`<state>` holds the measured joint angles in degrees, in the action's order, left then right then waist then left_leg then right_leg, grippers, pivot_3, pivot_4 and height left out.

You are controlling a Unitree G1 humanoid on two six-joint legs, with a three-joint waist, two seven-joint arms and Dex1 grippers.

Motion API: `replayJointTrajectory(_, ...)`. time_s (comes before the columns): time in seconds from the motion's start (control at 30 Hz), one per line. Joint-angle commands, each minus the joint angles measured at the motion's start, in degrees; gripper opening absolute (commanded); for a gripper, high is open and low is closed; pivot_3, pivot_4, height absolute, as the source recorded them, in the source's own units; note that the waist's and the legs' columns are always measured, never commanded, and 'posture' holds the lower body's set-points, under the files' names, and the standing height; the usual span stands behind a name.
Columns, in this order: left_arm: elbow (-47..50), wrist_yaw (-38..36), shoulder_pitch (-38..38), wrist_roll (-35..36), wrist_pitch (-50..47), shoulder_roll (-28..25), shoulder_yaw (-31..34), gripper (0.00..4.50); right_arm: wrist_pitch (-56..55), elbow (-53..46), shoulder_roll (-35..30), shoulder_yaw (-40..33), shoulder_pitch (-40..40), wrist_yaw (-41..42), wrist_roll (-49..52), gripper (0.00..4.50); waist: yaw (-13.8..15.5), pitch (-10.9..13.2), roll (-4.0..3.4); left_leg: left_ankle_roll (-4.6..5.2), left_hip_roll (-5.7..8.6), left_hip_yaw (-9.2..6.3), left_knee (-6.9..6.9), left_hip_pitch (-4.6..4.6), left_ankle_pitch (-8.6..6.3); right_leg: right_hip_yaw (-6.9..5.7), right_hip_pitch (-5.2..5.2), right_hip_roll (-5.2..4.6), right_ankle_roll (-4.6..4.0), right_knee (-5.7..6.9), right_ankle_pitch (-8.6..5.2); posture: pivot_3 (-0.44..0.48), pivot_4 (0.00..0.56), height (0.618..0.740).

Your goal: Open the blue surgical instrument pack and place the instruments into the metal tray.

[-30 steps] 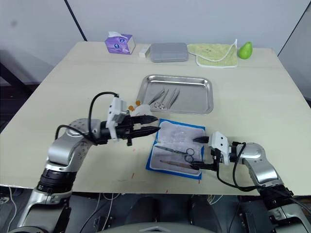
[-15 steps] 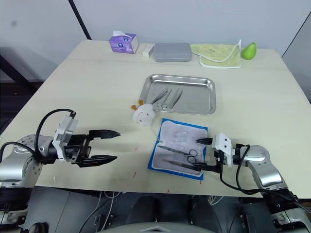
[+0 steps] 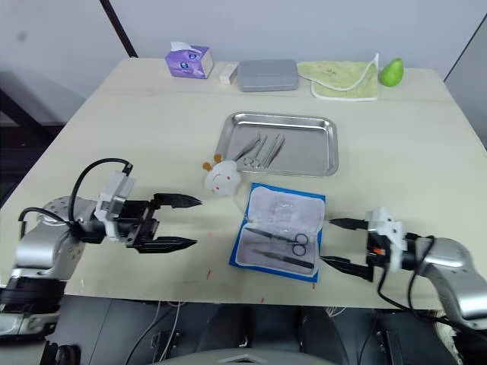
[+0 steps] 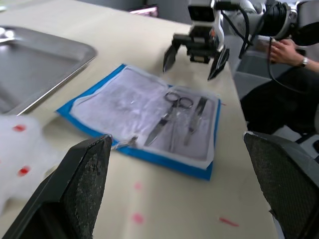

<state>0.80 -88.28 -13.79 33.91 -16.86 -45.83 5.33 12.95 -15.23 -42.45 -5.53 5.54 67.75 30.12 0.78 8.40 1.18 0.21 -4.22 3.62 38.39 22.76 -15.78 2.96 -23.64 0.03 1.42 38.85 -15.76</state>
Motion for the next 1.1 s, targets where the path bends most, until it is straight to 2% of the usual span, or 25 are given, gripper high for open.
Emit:
replayJointTrajectory(0.03,0.06,-1.56,-2.08,-0.69,2.14,1.15,-2.24,4.45,2.58,-8.84,-3.23,-9.37,5.32,-0.79,5.33,4.50,0.03,0.02,0.00,0.00,0.01,-0.04,0.00,0.01,0.00,-0.04,0.00,0.00,0.00,-0.01,0.00,0.000,0.150,0.740)
replayJointTrajectory(0.1,-0.86,-1.76,-3.39,-1.75,3.07,2.29,-4.21,4.45,4.50,-13.09,-4.84,-15.55,9.52,-0.90,8.22,4.50,0.02,0.04,-0.02,0.00,0.00,-0.06,0.00,0.02,0.00,-0.04,0.01,0.01,0.01,-0.02,0.00,0.000,0.150,0.740)
replayJointTrajectory(0.2,-1.96,-1.74,-4.79,-2.42,3.75,3.44,-5.62,4.45,6.46,-16.21,-5.99,-20.50,12.98,-1.15,10.80,4.50,-0.34,0.10,0.08,0.00,0.01,-0.07,0.00,0.00,0.00,-0.05,0.03,0.02,0.01,-0.02,0.00,0.000,0.150,0.740)
replayJointTrajectory(0.37,-6.57,-2.57,-9.56,-6.58,7.07,8.01,-11.84,4.45,11.55,-21.05,-8.48,-39.50,21.96,2.82,17.86,4.50,0.08,0.17,-0.02,0.01,0.05,-0.09,0.11,-0.01,0.01,0.00,0.10,0.04,0.04,0.00,0.01,0.000,0.150,0.740)
replayJointTrajectory(0.53,-12.03,-2.52,-12.75,-10.03,11.15,11.35,-15.24,4.45,15.50,-24.66,-9.11,-48.00,25.77,3.02,22.31,4.50,-0.27,0.20,0.08,0.01,0.04,-0.14,0.13,-0.03,0.00,0.03,0.14,0.13,0.04,0.00,0.02,0.000,0.150,0.740)
replayJointTrajectory(0.77,-21.42,-2.97,-17.27,-15.02,17.92,15.82,-18.93,4.45,17.75,-27.49,-8.26,-52.30,27.94,1.18,23.84,4.50,0.03,0.20,0.08,0.01,0.05,-0.22,0.14,0.00,0.01,0.03,0.17,0.17,0.04,-0.01,0.02,0.000,0.150,0.740)
replayJointTrajectory(1.1,-31.52,-2.95,-22.35,-19.99,25.77,19.66,-20.56,4.45,16.90,-28.99,-7.03,-49.79,27.06,-1.51,22.52,4.50,-0.17,0.21,0.10,0.01,0.06,-0.26,0.16,0.03,0.01,0.02,0.18,0.20,0.04,-0.01,0.02,0.000,0.150,0.740)
